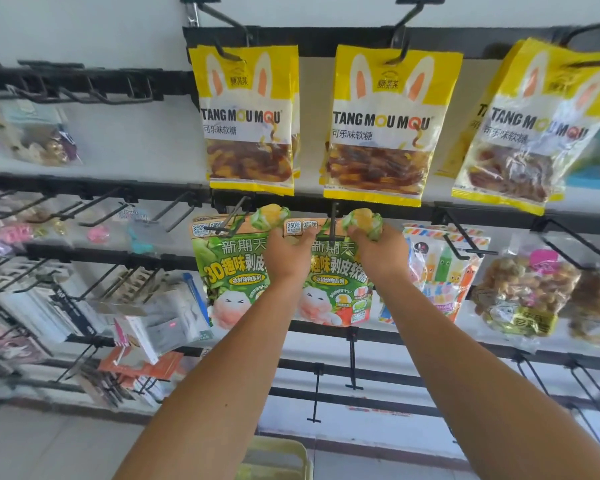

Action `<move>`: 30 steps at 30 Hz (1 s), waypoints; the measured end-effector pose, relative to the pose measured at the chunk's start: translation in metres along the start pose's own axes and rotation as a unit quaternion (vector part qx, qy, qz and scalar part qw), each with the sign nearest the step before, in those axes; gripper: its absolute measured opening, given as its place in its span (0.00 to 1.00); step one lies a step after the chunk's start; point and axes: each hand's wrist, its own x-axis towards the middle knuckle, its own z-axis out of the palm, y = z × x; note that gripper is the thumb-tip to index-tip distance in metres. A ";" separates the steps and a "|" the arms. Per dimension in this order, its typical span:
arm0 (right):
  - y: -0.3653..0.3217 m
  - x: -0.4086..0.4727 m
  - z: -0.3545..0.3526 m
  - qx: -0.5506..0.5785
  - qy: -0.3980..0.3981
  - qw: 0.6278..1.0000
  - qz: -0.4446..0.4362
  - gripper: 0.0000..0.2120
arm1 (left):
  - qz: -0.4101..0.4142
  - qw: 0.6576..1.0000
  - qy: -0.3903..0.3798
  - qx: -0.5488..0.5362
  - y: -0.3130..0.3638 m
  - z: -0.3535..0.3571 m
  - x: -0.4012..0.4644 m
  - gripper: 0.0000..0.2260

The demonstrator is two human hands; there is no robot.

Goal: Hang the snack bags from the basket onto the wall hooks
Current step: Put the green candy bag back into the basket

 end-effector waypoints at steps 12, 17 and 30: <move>0.007 -0.015 0.000 -0.007 -0.015 0.999 0.040 0.23 | 0.058 0.997 -0.012 0.040 -0.026 -0.016 -0.010 0.09; 0.019 -0.040 -0.005 -0.044 -0.055 0.997 0.035 0.23 | 0.085 0.993 -0.049 0.058 -0.037 -0.030 -0.030 0.14; 0.007 -0.177 -0.004 -0.344 -0.083 0.928 -0.113 0.24 | 0.269 0.885 -0.150 0.349 -0.075 -0.129 -0.092 0.21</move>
